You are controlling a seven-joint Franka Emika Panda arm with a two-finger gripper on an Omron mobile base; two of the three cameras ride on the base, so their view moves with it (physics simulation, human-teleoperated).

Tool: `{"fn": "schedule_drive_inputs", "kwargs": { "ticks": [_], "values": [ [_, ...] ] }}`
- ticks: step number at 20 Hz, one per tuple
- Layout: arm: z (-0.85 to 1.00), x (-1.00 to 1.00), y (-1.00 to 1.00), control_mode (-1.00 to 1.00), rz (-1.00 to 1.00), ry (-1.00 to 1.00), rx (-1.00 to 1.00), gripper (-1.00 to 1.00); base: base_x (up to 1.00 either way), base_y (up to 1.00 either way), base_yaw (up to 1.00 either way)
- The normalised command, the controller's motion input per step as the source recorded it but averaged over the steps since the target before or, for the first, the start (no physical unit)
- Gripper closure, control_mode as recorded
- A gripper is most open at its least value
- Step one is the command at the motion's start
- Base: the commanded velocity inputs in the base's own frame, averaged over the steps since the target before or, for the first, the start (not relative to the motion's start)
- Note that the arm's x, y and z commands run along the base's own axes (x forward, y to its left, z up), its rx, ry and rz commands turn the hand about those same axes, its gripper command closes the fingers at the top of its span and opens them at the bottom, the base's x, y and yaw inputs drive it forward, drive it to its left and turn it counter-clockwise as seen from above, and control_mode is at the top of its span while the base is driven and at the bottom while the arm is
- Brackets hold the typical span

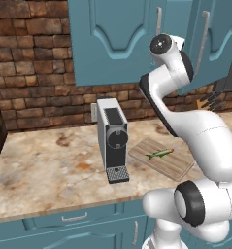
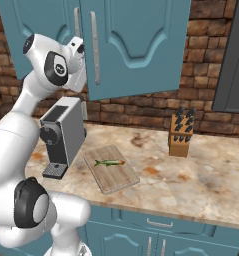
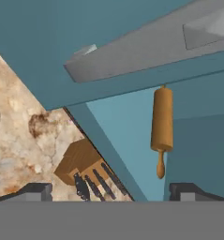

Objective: Open the cabinet, retrieve the rolling pin, and place it next to the meat on the cutting board to prepare for tenderizing.

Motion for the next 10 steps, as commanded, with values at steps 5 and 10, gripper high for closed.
{"fn": "schedule_drive_inputs", "kwargs": {
  "ticks": [5, 10],
  "values": [
    [-0.08, -0.81, -0.42, -1.0, -0.05, 0.0, 0.0, -1.0, 0.0, 0.0, 0.0],
    [-0.01, -0.95, -0.55, -1.0, -0.07, -0.03, 0.0, -1.0, 0.0, 0.0, 0.0]
  ]
}}
